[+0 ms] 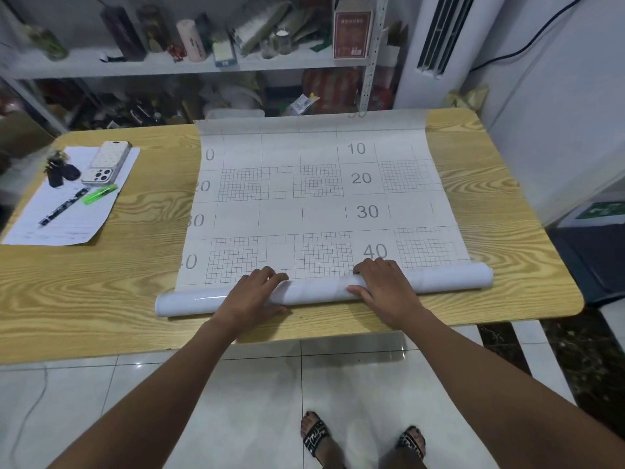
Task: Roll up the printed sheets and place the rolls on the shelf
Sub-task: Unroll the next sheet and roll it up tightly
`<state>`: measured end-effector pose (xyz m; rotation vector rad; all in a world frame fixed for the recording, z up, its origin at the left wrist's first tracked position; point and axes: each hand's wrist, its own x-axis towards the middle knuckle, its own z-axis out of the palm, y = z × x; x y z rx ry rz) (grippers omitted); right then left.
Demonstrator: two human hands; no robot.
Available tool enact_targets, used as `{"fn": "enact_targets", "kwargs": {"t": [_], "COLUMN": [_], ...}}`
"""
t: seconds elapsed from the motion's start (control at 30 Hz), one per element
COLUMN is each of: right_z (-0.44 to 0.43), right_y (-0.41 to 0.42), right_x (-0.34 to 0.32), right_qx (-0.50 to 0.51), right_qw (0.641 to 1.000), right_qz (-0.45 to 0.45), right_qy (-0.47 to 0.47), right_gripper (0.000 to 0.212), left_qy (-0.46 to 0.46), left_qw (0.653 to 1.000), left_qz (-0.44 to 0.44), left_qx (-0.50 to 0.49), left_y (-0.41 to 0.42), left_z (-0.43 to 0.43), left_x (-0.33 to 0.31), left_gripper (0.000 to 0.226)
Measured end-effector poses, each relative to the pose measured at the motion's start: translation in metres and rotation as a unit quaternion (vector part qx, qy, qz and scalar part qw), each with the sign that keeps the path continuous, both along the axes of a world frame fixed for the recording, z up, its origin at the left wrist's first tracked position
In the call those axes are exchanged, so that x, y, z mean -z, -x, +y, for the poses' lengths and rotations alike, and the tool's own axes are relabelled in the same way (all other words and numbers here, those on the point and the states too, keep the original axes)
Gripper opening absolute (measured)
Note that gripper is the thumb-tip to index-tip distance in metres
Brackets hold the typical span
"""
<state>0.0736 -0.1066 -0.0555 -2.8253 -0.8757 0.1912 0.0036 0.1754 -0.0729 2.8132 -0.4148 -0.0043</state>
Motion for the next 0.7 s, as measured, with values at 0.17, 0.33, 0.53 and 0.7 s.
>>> {"fn": "enact_targets", "kwargs": {"t": [0.17,0.33,0.53,0.7], "right_z": [0.001,0.004,0.004,0.004], "right_y": [0.000,-0.002,-0.003,-0.003], "right_x": [0.002,0.004,0.007,0.011], "right_qx": [-0.001,0.015,0.016,0.023], "right_qw": [1.000,0.999,0.998,0.997], "right_qz": [-0.020,-0.043,-0.064,-0.078], "right_qy": [0.003,0.008,0.020,0.017], "right_gripper": [0.055,0.054,0.052,0.048], "left_qy": [-0.017,-0.020,-0.025,-0.036], "left_qw": [1.000,0.998,0.999,0.998], "left_qz": [-0.013,-0.047,-0.043,-0.052], "left_qx": [0.016,0.028,0.023,0.020], "left_y": [-0.002,-0.005,-0.004,-0.005], "left_z": [0.001,0.003,0.001,0.000], "left_x": [-0.003,0.000,0.004,0.002], "left_gripper": [0.057,0.066,0.069,0.068]}}
